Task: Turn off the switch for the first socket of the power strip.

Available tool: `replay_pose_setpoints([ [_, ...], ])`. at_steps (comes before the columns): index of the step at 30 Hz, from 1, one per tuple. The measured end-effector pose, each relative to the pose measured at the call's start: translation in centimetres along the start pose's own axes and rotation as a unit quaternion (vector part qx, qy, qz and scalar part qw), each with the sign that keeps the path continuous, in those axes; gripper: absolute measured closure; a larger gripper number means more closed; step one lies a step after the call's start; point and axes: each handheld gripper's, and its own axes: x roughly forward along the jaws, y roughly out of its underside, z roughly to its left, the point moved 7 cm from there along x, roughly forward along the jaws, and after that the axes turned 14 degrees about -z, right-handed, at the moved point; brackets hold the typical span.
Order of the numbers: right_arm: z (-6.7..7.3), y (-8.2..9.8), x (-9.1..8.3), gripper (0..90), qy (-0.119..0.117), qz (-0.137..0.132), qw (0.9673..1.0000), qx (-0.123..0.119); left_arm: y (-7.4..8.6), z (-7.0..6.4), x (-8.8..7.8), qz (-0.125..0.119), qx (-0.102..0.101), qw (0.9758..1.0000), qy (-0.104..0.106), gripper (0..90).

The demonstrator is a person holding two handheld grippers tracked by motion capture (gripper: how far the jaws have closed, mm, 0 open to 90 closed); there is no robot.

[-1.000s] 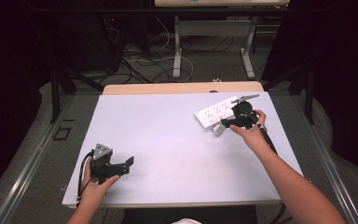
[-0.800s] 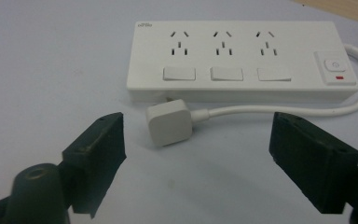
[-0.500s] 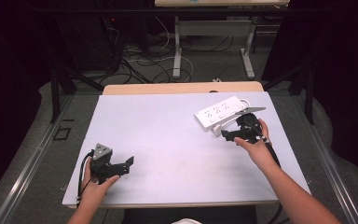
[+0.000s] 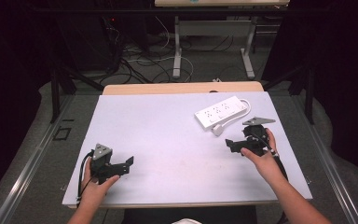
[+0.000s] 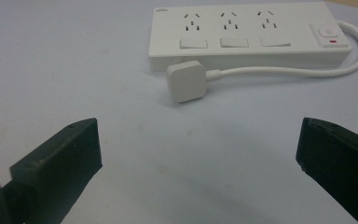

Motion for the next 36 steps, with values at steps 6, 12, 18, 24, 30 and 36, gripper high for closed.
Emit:
replay_pose_setpoints([
  [6, 0.0, 1.2, -1.3, 0.0, 0.001, -0.003, 1.0, 0.002, 0.0, 0.0, 0.0, -0.001, -0.001, 1.0, 0.0, 5.8],
  [12, -0.5, 2.4, -2.4, 0.0, 0.006, -0.008, 0.9999, 0.001, 0.0, 0.0, 0.0, -0.001, -0.002, 1.0, 0.0, 5.9],
  [18, -1.2, 3.7, -3.3, 0.0, 0.009, -0.017, 0.9998, 0.005, 0.0, 0.0, 0.0, -0.001, -0.003, 1.0, -0.001, 5.8],
  [24, -1.8, 5.0, -3.6, 0.0, 0.02, -0.027, 0.9994, 0.011, 0.0, 0.0, 0.0, -0.001, -0.004, 1.0, -0.001, 5.8],
  [30, -2.2, 6.3, -3.3, 0.0, 0.019, -0.018, 0.9993, 0.027, 0.0, 0.0, -0.1, 0.002, -0.006, 1.0, 0.001, 5.8],
  [36, -2.6, 7.1, -3.1, 0.0, 0.025, -0.013, 0.999, 0.033, 0.0, 0.0, -0.1, 0.001, -0.004, 1.0, 0.002, 5.8],
])
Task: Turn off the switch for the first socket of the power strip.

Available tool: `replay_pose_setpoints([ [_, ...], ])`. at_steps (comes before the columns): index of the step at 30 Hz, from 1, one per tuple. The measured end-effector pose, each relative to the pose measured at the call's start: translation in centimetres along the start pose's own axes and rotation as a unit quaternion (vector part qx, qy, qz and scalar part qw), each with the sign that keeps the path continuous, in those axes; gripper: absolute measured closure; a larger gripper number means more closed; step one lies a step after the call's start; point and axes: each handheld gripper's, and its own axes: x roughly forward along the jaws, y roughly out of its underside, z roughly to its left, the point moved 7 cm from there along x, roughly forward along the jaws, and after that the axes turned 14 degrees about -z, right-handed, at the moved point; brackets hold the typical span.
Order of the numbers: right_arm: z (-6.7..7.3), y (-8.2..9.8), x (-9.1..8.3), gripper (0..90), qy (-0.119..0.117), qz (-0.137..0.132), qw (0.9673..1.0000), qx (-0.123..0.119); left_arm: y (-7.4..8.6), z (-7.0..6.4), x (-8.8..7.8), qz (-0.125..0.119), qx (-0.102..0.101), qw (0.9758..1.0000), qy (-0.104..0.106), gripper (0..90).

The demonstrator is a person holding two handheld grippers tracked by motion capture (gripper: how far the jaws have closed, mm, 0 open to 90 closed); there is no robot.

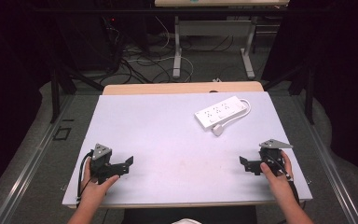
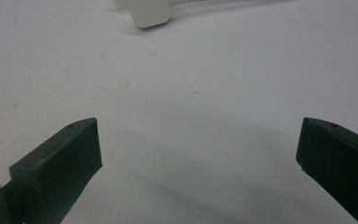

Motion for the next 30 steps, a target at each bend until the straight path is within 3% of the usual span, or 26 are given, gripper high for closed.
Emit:
replay_pose_setpoints([
  [12, -1.0, 0.9, 0.3, 0.0, 0.009, 0.014, 0.9999, 0.004, 0.0, 0.0, 0.0, 0.0, 0.003, 1.0, 0.0, 5.8],
  [30, -0.9, 1.4, 0.7, 0.0, 0.001, 0.02, 0.9997, 0.01, 0.0, 0.0, 0.1, 0.003, 0.005, 1.0, 0.001, 5.9],
])
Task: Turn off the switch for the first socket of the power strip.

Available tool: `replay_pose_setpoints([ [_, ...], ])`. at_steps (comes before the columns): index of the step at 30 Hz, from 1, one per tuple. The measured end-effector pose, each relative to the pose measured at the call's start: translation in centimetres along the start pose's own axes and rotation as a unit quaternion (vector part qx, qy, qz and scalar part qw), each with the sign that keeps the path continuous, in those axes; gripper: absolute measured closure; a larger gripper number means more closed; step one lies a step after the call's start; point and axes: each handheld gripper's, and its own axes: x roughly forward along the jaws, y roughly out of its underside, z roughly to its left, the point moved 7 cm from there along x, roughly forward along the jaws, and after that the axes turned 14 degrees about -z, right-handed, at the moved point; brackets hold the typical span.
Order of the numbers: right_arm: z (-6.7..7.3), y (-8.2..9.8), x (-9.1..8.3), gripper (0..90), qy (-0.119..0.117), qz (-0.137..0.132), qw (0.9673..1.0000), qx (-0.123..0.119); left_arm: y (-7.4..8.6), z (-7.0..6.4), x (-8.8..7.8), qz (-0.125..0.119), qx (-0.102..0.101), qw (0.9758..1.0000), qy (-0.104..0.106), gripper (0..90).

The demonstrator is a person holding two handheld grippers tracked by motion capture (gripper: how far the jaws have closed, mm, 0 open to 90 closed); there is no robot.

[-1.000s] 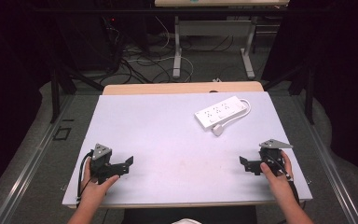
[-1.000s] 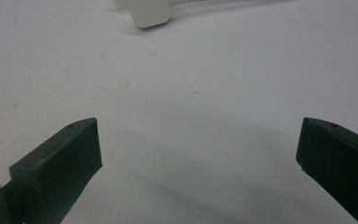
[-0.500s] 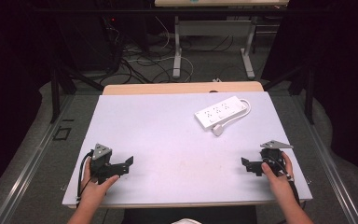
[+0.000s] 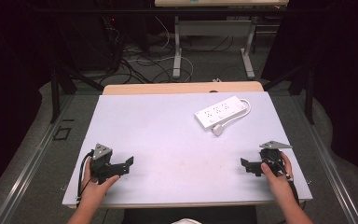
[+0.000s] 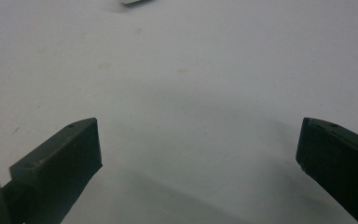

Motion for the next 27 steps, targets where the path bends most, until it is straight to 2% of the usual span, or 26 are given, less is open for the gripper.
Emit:
replay_pose_setpoints([
  [13, 0.09, 0.17, 0.12, 0.0, -0.003, 0.007, 1.0, -0.002, 0.32, -0.05, 0.17, 0.011, 0.001, 0.9999, 0.002, 6.2],
  [19, 0.24, 0.49, 0.37, 6.0, -0.019, 0.016, 0.9997, 0.001, 0.71, -0.12, 0.39, 0.026, 0.003, 0.9996, 0.006, 6.4],
  [27, 0.11, 0.47, 0.49, 4.4, -0.031, 0.011, 0.9994, 0.005, 0.85, -0.24, 0.56, 0.035, 0.002, 0.9993, 0.01, 6.4],
])
